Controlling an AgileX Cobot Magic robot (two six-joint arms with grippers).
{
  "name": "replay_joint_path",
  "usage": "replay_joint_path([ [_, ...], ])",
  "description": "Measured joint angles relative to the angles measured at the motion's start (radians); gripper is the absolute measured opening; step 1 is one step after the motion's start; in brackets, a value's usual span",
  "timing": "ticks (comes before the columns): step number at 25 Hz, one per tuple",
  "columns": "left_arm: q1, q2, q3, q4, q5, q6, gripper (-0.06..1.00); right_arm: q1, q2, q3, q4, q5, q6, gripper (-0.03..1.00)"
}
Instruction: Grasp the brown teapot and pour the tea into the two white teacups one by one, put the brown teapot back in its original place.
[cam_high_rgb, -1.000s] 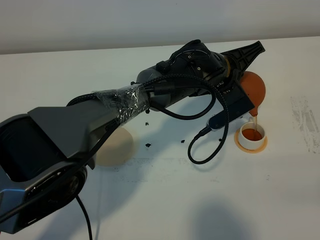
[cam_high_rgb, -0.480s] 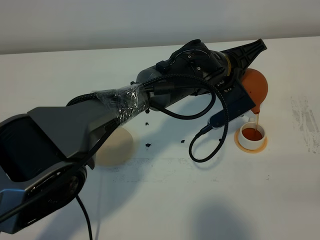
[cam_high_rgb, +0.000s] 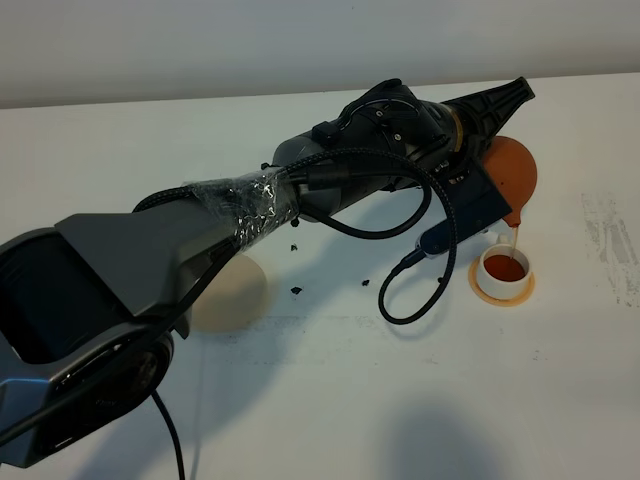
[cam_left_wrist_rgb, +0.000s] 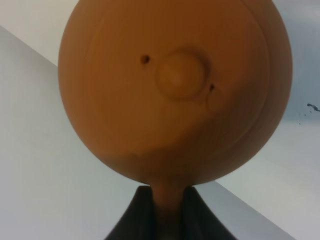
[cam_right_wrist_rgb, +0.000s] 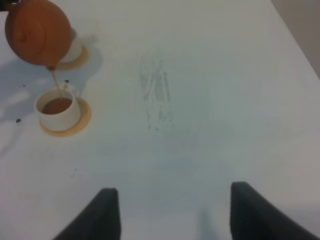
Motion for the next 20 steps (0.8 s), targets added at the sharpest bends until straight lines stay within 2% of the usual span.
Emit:
replay_joint_path([
  [20, 0.000, -0.001, 0.000, 0.023, -0.018, 0.008, 0.09, 0.000, 0.000, 0.000, 0.000, 0.000, 0.000, 0.47],
])
